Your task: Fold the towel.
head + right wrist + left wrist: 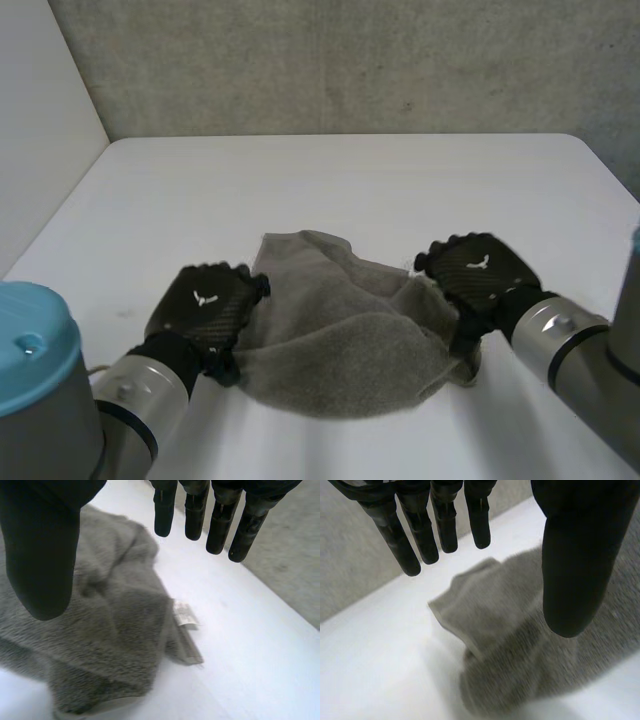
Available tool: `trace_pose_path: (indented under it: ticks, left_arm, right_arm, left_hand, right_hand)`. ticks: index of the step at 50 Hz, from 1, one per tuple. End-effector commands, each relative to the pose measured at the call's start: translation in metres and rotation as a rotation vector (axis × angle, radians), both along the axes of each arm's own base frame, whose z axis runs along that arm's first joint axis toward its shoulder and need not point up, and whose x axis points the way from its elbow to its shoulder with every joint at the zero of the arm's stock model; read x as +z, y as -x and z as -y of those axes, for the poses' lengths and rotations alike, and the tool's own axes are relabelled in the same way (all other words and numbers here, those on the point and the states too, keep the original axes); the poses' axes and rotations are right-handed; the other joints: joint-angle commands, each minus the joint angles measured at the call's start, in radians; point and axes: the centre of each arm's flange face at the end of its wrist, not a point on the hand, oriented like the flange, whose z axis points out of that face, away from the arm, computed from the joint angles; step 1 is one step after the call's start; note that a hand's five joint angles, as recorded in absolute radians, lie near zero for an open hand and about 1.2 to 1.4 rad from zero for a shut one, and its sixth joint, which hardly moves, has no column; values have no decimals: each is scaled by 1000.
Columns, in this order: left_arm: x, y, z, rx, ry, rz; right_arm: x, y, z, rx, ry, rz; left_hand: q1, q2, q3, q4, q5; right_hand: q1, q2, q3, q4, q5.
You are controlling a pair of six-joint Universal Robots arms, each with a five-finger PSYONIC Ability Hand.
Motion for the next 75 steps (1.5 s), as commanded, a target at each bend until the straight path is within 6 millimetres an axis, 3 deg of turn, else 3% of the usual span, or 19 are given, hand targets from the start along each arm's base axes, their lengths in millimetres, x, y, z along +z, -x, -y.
trace_pose_path:
  ticks: [1,16,34,42,45,46,49,55,57,60,62,63,64,65,66,67,68,70,75]
  left_arm:
    - [14,7,12,-3,65,-6]
    - [-10,-3,51,36,1,52]
    - [-35,-6,42,-67,-107,84]
    - [-49,-8,39,-62,-149,110]
    - [-52,-7,38,-63,-161,116]
    - [-53,-7,38,-64,-163,116]
    - [-51,-5,35,-74,-159,111]
    - [-33,0,28,-98,-117,81]
    - [-22,1,27,-101,-90,66]
    - [5,2,27,-98,-15,18]
    - [22,3,29,-94,30,-19]
    - [41,4,30,-86,79,-67]
    - [63,3,33,-66,137,-120]
    - [63,3,33,-66,138,-120]
    - [87,1,36,-44,200,-175]
    - [111,0,39,-17,259,-228]
    - [111,0,39,-17,259,-229]
    - [153,-3,43,34,353,-345]
    - [191,-11,41,103,432,-466]
  right_arm:
    - [-4,21,14,-111,-25,80]
    - [-16,29,6,-122,-103,52]
    - [-39,36,14,-177,-187,105]
    - [-68,31,27,-184,-221,124]
    - [-75,27,28,-171,-229,122]
    - [-76,23,27,-154,-230,124]
    - [-74,20,28,-138,-222,130]
    - [-40,13,49,-116,-80,169]
    - [-8,8,60,-103,28,211]
    - [9,5,64,-94,76,233]
    - [44,-8,68,-57,185,274]
    - [44,-8,68,-56,186,274]
    - [63,-16,70,-31,247,294]
    - [87,-26,72,-5,318,324]
    - [87,-26,72,-5,318,324]
    - [111,-33,75,10,391,354]
    - [111,-33,75,10,392,354]
    - [160,-42,82,4,542,423]
    - [210,-53,82,20,715,515]
  left_hand:
    - [-30,-24,-24,-22,-22]
    - [82,88,88,90,90]
    - [41,47,47,49,49]
    - [276,282,282,284,284]
    - [487,493,493,495,495]
    - [702,708,708,710,710]
    - [989,995,995,997,997]
    - [989,995,995,997,997]
    - [989,995,995,997,997]
    - [989,995,995,997,997]
    - [989,995,995,997,997]
    - [989,995,995,997,997]
    - [989,995,995,997,997]
    - [989,995,995,997,997]
    - [989,995,995,997,997]
    - [989,995,995,997,997]
    - [989,995,995,997,997]
    - [989,995,995,997,997]
    - [989,995,995,997,997]
  right_hand:
    - [12,-38,-14,-20,-6]
    - [50,0,24,18,32]
    - [188,138,162,156,170]
    - [476,426,450,444,458]
    - [628,579,602,597,611]
    - [980,930,954,948,963]
    - [1123,1074,1097,1092,1106]
    - [1123,1074,1097,1092,1106]
    - [1123,1074,1097,1092,1106]
    - [1123,1074,1097,1092,1106]
    - [1123,1074,1097,1092,1106]
    - [1123,1074,1097,1092,1106]
    - [1123,1074,1097,1092,1106]
    - [1123,1074,1097,1092,1106]
    - [1123,1074,1097,1092,1106]
    - [1123,1074,1097,1092,1106]
    - [1123,1074,1097,1092,1106]
    - [1123,1074,1097,1092,1106]
    - [1123,1074,1097,1092,1106]
